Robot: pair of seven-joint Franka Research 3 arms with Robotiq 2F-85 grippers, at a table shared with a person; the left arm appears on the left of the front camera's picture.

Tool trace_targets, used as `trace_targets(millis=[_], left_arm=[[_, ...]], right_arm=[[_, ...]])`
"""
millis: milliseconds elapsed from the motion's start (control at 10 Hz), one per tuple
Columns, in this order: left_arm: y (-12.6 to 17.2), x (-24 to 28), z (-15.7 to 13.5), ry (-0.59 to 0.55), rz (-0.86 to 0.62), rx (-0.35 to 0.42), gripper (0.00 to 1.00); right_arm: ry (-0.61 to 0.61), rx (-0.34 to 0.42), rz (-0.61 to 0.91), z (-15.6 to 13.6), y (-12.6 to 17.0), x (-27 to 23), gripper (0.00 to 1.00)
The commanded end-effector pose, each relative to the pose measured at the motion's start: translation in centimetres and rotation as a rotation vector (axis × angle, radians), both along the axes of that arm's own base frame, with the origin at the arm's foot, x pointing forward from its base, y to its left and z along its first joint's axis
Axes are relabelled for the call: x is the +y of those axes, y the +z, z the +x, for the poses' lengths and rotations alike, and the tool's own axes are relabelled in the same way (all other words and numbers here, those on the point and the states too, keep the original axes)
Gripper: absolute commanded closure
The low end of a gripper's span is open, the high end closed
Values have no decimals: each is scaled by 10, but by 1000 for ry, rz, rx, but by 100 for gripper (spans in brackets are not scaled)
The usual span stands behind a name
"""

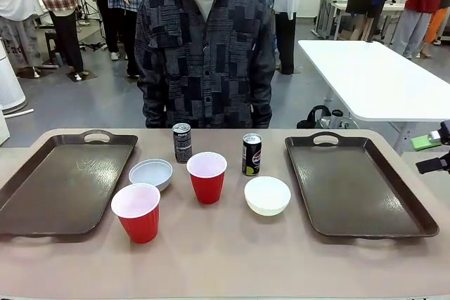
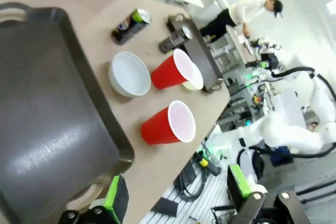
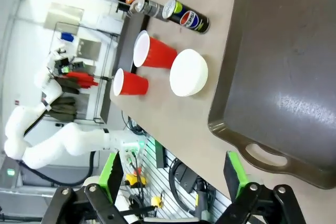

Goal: Prepare tableware on both trays.
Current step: Pick up a Picnic Bowl from the table and place it on a Handle tray.

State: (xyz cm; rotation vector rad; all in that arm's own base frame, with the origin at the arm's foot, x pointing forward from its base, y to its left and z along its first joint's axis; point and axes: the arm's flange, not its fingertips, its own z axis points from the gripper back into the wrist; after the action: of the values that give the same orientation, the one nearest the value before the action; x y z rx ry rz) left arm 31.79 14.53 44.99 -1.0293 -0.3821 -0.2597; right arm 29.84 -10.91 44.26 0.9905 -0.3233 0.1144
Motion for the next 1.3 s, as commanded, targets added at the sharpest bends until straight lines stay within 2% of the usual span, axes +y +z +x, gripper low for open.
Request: trace_targets(millis=[0,400,700,800,900,1200], left_arm=[[0,6,-10,34,2,-25,0],[7,4,-15,111,63,-14,0],[7,12,-15,151,109,-23,0],[9,12,-15,154,130,-31,0],[8,17,-12,111,96,-15,0],[8,17,-12,111,96,-15,0]], right_arm=[[-31,-35,39,-3,6,-16,0],[-81,-17,26,-2,11,-21,0],[-70,-6,11,0,11,-16,0],[-50,-1,-5,2,9,-14,0],[-64,4,3,-2,12,-16,0],[-64,4,3,-2,12,-16,0]])
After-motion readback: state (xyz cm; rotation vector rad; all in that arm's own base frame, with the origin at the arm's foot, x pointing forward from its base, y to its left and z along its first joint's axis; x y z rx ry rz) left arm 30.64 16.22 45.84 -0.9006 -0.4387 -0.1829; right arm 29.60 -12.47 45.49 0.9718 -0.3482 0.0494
